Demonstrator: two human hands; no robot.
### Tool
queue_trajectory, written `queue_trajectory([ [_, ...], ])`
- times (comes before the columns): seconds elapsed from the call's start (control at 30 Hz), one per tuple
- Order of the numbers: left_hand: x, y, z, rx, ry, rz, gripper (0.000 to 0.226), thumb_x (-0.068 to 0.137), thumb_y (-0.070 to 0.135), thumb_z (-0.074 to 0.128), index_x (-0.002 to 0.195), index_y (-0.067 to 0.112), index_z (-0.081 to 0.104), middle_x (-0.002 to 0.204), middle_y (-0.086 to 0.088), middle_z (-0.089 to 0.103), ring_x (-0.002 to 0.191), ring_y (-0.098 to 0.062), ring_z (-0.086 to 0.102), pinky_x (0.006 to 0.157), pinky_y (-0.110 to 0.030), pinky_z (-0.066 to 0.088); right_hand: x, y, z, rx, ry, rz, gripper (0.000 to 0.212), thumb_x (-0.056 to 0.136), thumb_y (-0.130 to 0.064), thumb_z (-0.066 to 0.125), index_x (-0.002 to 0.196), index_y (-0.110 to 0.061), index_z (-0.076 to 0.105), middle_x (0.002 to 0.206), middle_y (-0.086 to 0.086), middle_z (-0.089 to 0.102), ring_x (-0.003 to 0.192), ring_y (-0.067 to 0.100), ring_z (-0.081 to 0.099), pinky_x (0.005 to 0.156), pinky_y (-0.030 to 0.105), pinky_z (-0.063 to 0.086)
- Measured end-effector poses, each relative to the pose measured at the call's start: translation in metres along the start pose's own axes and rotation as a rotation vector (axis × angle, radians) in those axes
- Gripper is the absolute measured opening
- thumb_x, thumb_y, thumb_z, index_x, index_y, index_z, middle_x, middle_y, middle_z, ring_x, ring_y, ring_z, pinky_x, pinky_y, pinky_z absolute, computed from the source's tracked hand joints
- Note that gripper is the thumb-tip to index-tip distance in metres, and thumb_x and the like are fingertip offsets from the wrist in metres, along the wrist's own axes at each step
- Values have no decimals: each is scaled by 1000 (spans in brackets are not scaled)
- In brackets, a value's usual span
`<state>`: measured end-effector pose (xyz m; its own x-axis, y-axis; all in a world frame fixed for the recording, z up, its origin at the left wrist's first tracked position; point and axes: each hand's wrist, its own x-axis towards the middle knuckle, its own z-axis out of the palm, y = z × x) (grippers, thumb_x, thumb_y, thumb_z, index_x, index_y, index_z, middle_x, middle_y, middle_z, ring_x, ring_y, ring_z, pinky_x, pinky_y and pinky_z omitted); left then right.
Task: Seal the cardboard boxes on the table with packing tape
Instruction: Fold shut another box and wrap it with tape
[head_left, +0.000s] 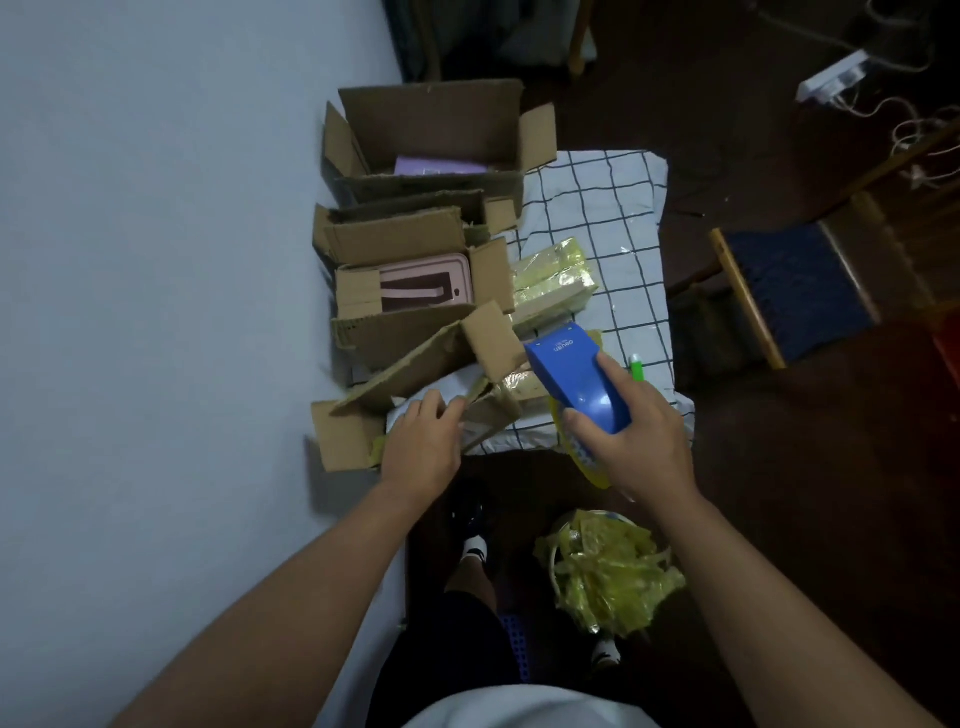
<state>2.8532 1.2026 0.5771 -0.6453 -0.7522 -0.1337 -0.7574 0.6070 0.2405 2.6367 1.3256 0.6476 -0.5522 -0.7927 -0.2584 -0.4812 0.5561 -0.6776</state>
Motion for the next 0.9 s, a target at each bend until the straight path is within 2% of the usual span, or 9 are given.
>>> queue_trajectory([
  [0.2, 5, 64, -34, 11, 120, 123, 19, 85, 20, 68, 99, 10, 60, 83, -10, 51, 69, -28, 53, 50, -28, 30, -24, 24, -63, 65, 121, -3, 73, 85, -46, 73, 149, -39, 40, 112, -2, 52, 103, 20, 54, 84, 40, 49],
  [0.37, 16, 118, -61, -5, 207, 252, 23, 87, 30, 50, 92, 9, 60, 79, -8, 48, 67, -26, 51, 49, -27, 26, -45, 43, -109, 113, 216, 13, 72, 85, -42, 74, 149, -39, 40, 115, -9, 48, 106, 11, 49, 82, 29, 41],
  [0.5, 33, 160, -74, -45, 253, 351, 23, 86, 31, 51, 90, 10, 58, 80, -6, 46, 68, -23, 48, 48, -27, 25, -58, 58, -141, 98, 282, 63, 73, 85, -46, 72, 150, -41, 39, 111, -6, 48, 101, 14, 50, 81, 33, 43],
  [0.57, 45, 180, -76, -53, 261, 401, 18, 85, 27, 62, 92, 10, 60, 81, -7, 48, 68, -23, 50, 49, -27, 26, -63, 63, -155, 84, 314, 91, 72, 86, -44, 73, 150, -39, 39, 112, -4, 47, 99, 12, 47, 80, 32, 41],
  [0.67, 61, 209, -73, -73, 239, 484, 23, 79, 20, 76, 93, 9, 61, 80, -8, 49, 67, -25, 53, 46, -27, 28, -74, 74, -175, 62, 404, 144, 73, 86, -43, 73, 150, -38, 39, 111, -3, 49, 96, 13, 48, 78, 30, 38],
  [0.77, 76, 240, -69, -93, 222, 539, 21, 84, 28, 64, 96, 11, 61, 83, -7, 51, 71, -26, 56, 43, -29, 33, -86, 89, -195, 47, 488, 201, 73, 85, -44, 73, 150, -37, 39, 109, -2, 51, 94, 16, 51, 77, 32, 39],
  [0.83, 80, 264, -67, -99, 192, 560, 31, 85, 34, 52, 104, 11, 60, 86, -7, 53, 75, -27, 57, 44, -33, 40, -93, 105, -208, 79, 537, 231, 73, 84, -44, 73, 149, -37, 41, 109, -2, 51, 94, 16, 52, 78, 32, 41],
  [0.9, 79, 288, -63, -102, 165, 570, 37, 84, 30, 57, 115, 12, 56, 89, -8, 55, 78, -29, 59, 48, -36, 46, -99, 126, -223, 119, 580, 242, 73, 83, -43, 75, 148, -37, 43, 110, 0, 54, 95, 17, 54, 81, 34, 44],
])
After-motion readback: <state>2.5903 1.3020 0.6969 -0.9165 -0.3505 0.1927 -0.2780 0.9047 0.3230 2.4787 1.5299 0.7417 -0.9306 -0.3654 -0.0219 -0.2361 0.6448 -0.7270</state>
